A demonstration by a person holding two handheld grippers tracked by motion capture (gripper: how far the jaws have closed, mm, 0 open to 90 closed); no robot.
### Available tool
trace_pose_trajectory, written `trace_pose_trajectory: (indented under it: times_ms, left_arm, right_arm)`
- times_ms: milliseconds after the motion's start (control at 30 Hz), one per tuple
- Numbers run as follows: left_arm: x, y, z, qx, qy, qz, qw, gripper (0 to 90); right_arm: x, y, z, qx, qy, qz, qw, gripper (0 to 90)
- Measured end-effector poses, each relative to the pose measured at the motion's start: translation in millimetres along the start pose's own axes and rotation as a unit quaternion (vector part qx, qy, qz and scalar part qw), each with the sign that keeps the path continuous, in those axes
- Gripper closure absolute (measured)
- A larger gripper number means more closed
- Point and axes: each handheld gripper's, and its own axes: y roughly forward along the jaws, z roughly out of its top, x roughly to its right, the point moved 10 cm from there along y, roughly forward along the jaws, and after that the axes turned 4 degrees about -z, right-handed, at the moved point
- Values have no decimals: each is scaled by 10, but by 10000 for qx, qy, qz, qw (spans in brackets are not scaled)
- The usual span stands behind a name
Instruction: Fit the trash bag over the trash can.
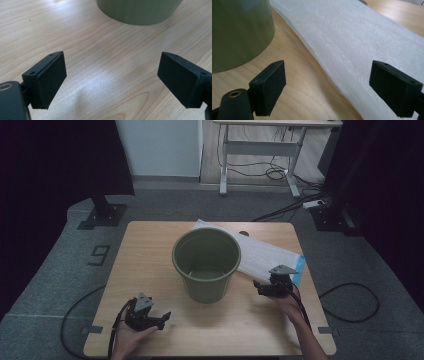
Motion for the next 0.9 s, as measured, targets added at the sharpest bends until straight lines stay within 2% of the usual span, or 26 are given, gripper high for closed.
trace_pose_trajectory:
  times_ms: [67, 100, 167, 333, 467, 600, 700, 767, 833, 900]
  left_arm:
    - [-7, 15, 1, -1, 5, 7, 10000, 82]
    - [-7, 15, 1, -1, 5, 7, 10000, 82]
    - [-37, 19, 9, 32, -57, 29, 10000, 82]
    - [-51, 36, 6, -1, -41, 2, 10000, 82]
    - [-51, 27, 73, 145, 10, -70, 9999, 82]
    - [-60, 66, 90, 115, 46, -127, 9998, 82]
    - [-69, 86, 80, 65, 65, -129, 9999, 83]
    - [-78, 88, 82, 79, 39, -141, 9999, 84]
    - [-95, 88, 87, 94, 1, -126, 9999, 87]
    - [-103, 85, 87, 104, -12, -109, 9999, 87]
  right_arm:
    - [-18, 106, 16, -96, -37, -10, 9999, 139]
    - [-18, 106, 16, -96, -37, -10, 9999, 139]
    - [-26, 230, 2, -278, -101, -33, 9996, 153]
    - [48, 339, -49, -453, -32, -67, 9989, 171]
    - [112, 358, -92, -556, 46, -137, 9983, 194]
    - [154, 362, -96, -574, 89, -193, 9981, 281]
    - [152, 380, -112, -592, 10, -181, 9981, 413]
    - [146, 387, -116, -601, -57, -203, 9980, 470]
    - [125, 386, -120, -605, -9, -167, 9980, 525]
    - [129, 393, -134, -652, -86, -246, 9975, 587]
